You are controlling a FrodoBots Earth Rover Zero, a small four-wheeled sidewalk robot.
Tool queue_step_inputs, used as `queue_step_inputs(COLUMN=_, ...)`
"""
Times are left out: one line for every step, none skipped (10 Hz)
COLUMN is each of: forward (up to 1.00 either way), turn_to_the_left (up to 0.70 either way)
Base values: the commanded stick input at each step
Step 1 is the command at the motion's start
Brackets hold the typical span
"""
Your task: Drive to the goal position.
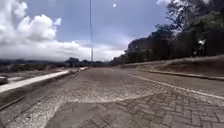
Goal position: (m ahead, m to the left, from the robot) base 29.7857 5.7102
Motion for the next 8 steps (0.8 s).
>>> queue_step_inputs(forward=0.50, turn_to_the_left=0.00)
queue_step_inputs(forward=0.50, turn_to_the_left=0.00)
queue_step_inputs(forward=0.50, turn_to_the_left=0.00)
queue_step_inputs(forward=0.50, turn_to_the_left=0.00)
queue_step_inputs(forward=0.55, turn_to_the_left=0.00)
queue_step_inputs(forward=0.70, turn_to_the_left=0.00)
queue_step_inputs(forward=0.70, turn_to_the_left=0.00)
queue_step_inputs(forward=0.70, turn_to_the_left=0.00)
